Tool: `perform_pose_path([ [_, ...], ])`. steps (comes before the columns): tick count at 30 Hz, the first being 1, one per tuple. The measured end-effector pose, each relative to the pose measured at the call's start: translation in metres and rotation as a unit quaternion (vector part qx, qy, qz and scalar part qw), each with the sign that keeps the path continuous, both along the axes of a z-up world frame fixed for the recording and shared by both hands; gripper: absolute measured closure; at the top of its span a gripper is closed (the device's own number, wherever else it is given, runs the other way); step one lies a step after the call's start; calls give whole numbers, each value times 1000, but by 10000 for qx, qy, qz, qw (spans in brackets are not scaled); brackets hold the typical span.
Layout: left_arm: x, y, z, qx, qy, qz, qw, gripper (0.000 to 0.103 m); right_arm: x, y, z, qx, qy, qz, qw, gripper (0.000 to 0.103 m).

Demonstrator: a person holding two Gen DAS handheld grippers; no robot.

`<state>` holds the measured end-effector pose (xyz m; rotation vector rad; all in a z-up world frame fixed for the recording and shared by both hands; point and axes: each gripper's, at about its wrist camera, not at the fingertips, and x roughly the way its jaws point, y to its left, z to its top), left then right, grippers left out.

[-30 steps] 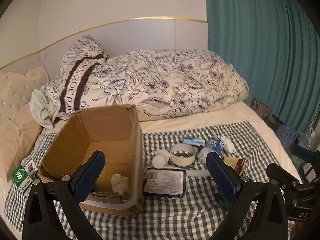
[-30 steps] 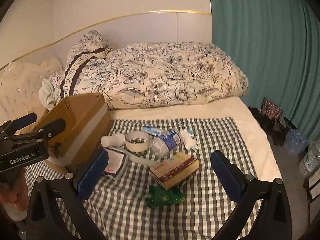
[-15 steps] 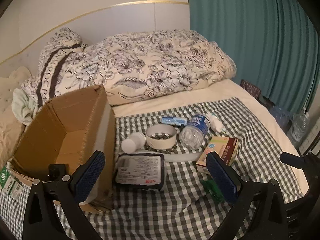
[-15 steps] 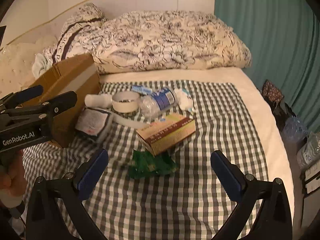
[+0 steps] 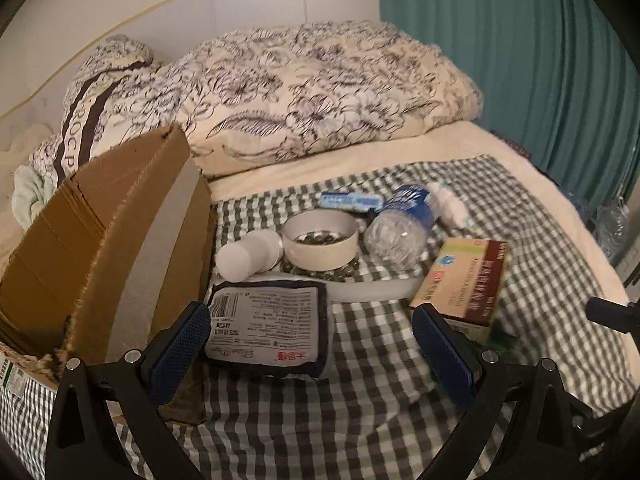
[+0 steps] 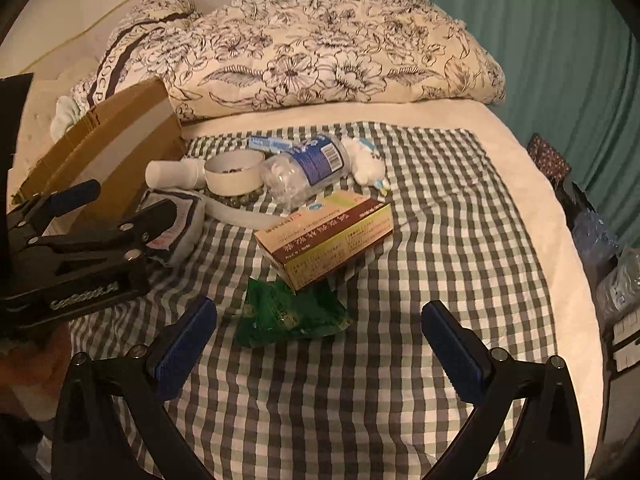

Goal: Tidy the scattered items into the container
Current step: 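Grasp the green plastic packet with the right tool while the left tool grasps the white printed packet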

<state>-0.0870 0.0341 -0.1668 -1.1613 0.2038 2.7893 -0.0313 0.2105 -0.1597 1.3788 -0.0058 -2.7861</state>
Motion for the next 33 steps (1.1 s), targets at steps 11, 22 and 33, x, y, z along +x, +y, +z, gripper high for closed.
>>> perform_pose_path([
  [11,-28,-2,-43,-137,-352,337,9987,0,-17,-4,-22,-16,-276,42,9996,0],
  [22,-51,0,-75,-450,-692,439,9956,10,-32,-7,-48,144,-602,4,9981,0],
  [33,-58,-16,-88,-236,-728,575,9954,44,-42,-13,-62,107,-787,88,9968,13],
])
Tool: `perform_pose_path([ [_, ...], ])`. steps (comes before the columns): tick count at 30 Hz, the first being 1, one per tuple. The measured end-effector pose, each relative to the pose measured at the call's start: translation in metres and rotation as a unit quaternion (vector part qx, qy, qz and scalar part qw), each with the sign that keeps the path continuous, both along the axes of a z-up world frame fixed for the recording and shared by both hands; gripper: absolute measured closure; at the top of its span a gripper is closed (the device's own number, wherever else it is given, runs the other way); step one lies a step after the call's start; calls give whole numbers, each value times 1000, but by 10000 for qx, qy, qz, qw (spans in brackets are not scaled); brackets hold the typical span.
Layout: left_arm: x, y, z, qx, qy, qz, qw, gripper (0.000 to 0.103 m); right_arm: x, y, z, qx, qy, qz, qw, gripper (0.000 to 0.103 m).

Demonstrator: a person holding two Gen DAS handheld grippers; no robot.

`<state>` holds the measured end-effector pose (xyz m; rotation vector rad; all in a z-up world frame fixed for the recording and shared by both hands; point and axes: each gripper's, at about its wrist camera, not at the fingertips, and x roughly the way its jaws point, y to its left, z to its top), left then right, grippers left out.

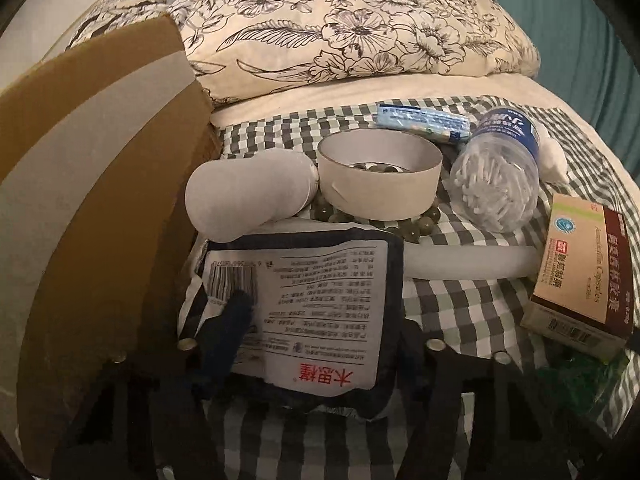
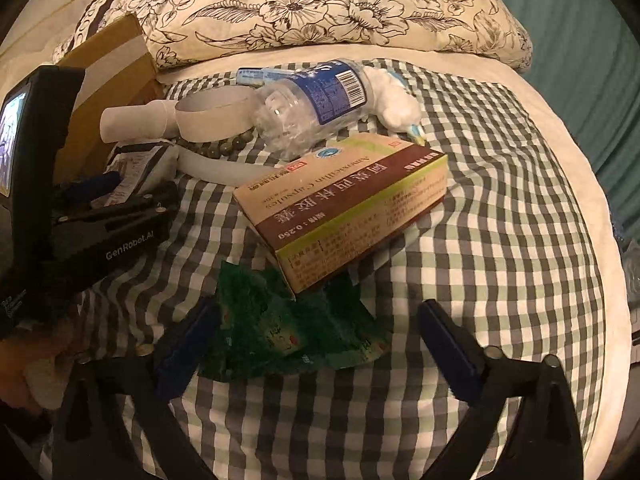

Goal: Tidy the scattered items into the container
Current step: 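Grasp the green plastic packet with the right tool while the left tool grasps the white printed packet, then carry the green packet and white printed packet with both tools to the box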

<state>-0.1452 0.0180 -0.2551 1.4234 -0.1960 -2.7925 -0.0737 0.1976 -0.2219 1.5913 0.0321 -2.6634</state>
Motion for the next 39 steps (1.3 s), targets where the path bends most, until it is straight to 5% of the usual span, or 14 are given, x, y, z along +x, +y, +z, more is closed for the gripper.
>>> perform_pose_path([
  [5,2,2,2,39,17,-63,10000,61,-3,-2,-7,-182,-227,142,9995,41],
  [13,11,0,10,145,2,-97,9998,78,3,-3,0,-117,-161,245,9995,56],
  [39,72,4,93,462,587,-463,9961,81,39,16,64,-1,712,-115,9974,60],
])
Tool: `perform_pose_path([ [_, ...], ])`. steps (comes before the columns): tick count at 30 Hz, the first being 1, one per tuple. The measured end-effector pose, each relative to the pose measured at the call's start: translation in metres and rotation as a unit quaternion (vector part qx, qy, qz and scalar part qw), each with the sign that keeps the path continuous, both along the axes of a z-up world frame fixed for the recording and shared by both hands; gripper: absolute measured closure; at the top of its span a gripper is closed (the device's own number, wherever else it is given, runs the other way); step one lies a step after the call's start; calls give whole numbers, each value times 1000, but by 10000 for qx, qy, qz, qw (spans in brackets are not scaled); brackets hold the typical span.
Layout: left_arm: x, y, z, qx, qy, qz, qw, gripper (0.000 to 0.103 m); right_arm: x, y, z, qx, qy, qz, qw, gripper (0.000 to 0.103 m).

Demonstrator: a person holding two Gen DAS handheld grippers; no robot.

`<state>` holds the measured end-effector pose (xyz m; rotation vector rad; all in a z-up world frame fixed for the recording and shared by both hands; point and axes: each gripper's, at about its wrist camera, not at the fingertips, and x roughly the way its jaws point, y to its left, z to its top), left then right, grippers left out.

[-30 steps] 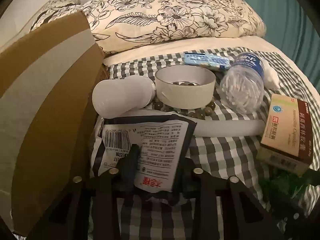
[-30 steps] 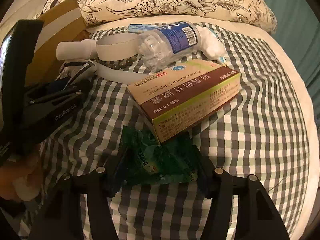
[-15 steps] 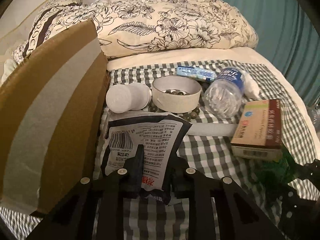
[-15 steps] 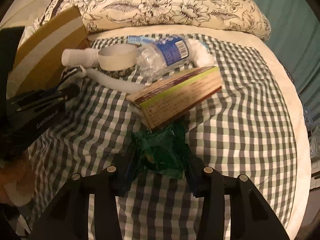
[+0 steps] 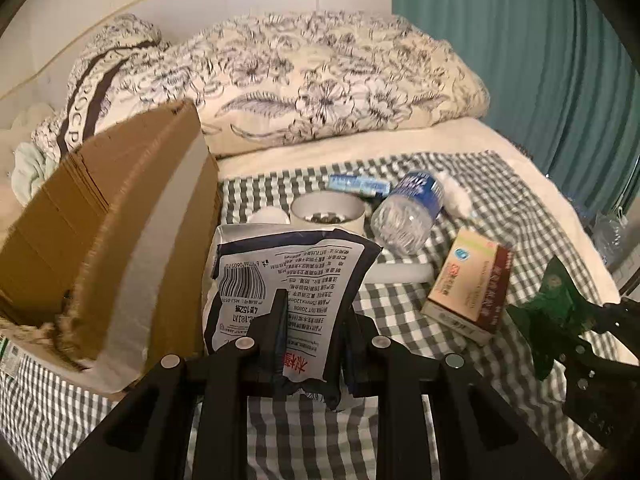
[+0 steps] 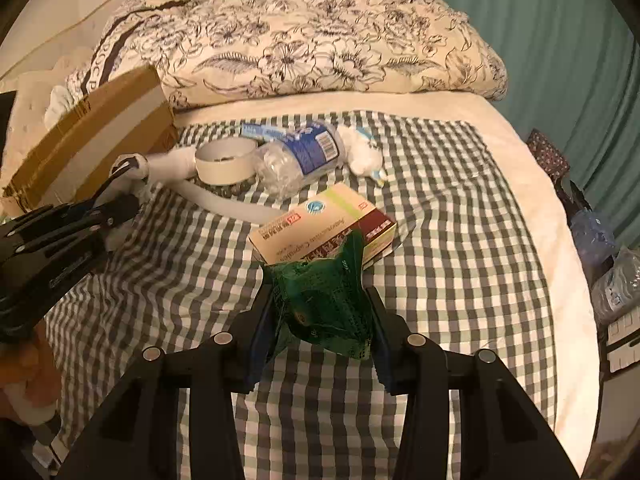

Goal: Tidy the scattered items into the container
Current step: 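Carry the green packet and white printed packet with both tools to the box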

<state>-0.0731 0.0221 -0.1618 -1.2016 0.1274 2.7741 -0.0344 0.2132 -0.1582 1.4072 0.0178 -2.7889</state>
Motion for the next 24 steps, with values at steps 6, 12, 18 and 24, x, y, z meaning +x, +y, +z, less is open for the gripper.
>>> perform_pose_path([
  [6,16,0,21,22,196,-67,9998,81,10,2,22,-57,288,-108,9995,60],
  [12,32,-2,40,68,355,-111,9993,81,20,6,41,-70,538,-306,9981,60],
  [18,45,-8,58,140,519,-158,9984,81,29,6,60,-63,781,-423,9960,60],
  [24,56,-18,72,226,634,-165,9976,81,35,0,77,-40,964,-473,9942,60],
])
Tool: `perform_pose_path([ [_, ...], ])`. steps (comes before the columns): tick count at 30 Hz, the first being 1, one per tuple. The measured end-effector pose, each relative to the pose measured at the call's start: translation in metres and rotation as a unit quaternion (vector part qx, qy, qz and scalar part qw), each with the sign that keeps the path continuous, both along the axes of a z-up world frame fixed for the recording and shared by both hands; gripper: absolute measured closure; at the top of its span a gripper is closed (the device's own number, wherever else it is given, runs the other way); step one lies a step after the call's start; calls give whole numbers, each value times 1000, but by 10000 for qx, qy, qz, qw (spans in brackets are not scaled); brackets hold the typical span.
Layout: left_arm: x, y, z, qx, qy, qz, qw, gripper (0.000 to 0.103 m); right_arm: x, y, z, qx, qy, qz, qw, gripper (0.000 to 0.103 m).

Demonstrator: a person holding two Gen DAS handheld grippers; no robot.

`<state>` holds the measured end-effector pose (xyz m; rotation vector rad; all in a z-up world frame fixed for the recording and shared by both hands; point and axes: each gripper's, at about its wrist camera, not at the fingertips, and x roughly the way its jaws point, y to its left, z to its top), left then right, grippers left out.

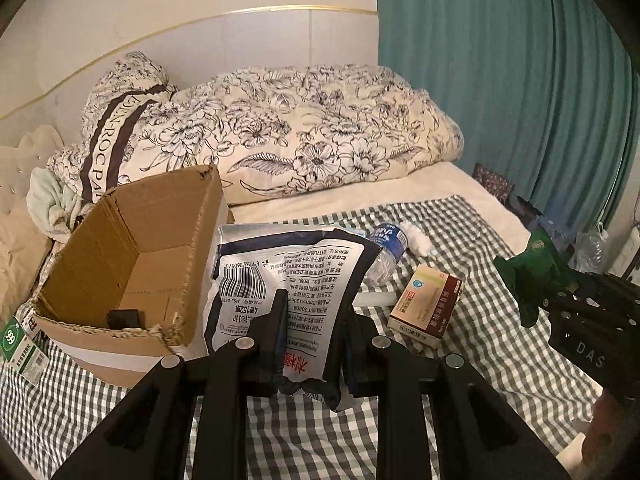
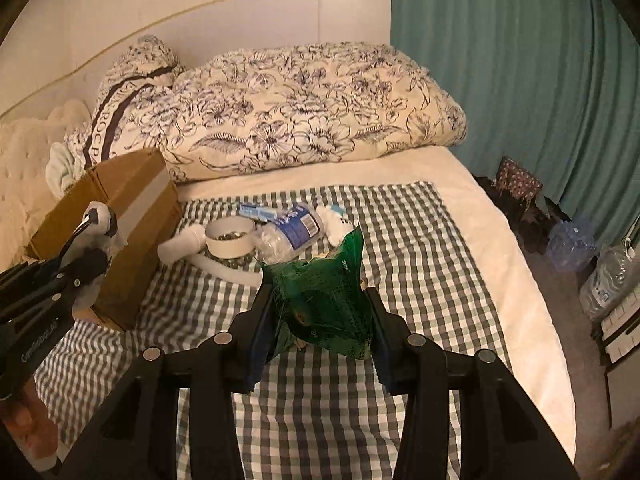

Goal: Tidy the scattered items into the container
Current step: 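Carry the green packet and white printed packet with both tools to the box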

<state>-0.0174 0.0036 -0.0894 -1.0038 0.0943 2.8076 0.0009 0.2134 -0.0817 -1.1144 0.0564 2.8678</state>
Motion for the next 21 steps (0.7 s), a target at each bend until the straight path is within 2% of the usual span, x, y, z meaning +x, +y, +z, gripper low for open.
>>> perform_pose_path([
  [12,12,-27,34,192,225,8,9996,81,2,-16,37,5,310,-166,9994,60],
  [21,14,-48,55,161,420,125,9989,81,-4,-54,71,-40,619,102,9980,60],
])
